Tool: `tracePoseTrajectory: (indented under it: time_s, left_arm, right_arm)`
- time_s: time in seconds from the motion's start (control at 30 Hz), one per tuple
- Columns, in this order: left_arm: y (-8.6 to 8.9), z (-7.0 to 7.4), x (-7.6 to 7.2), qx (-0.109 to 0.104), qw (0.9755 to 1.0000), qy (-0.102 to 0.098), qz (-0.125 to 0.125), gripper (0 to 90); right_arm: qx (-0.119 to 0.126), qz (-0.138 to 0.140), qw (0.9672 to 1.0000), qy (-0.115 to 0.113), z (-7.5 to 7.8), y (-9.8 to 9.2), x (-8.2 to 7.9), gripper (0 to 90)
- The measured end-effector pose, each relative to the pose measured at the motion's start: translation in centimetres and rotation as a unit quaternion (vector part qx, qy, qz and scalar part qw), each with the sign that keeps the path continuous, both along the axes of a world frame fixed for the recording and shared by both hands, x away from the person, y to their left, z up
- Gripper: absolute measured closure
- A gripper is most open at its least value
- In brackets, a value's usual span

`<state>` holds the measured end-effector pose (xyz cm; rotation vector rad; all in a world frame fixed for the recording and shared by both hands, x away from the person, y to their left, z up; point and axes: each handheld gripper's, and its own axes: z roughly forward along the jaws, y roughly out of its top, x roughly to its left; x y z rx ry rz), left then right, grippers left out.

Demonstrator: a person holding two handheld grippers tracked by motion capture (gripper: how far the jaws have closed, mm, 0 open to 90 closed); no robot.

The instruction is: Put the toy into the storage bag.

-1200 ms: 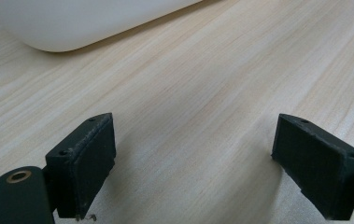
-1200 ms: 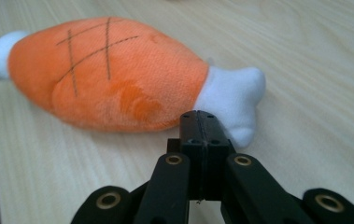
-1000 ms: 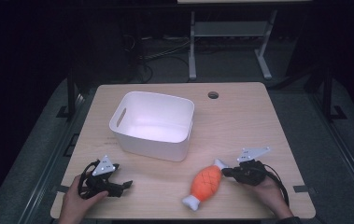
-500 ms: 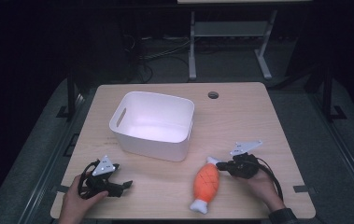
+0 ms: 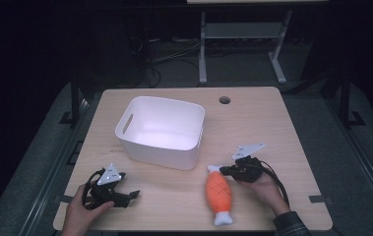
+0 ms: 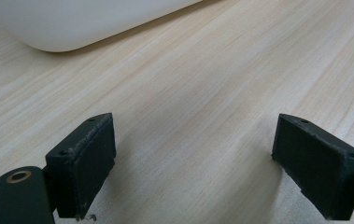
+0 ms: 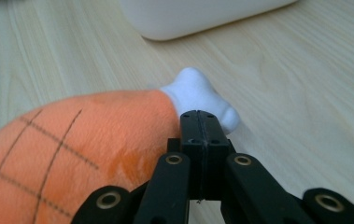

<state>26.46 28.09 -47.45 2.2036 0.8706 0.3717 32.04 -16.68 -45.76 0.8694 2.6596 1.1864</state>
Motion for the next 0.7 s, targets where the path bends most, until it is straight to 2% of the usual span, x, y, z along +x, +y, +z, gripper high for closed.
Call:
tracePoseTrajectory:
  time_s: [0.1,0.7]
  left_arm:
    - [0.0,0.0,0.0,0.000,1.0000,0.000,0.000,12.6]
    - [0.0,0.0,0.0,0.000,1.0000,0.000,0.000,12.6]
  right_arm:
    - [0.001,0.005,1.0000,-0.006,0.1,0.5,0.4,89.6]
    - [0.000,0.031,0.9995,-0.004,0.3,3.7,1.5,89.6]
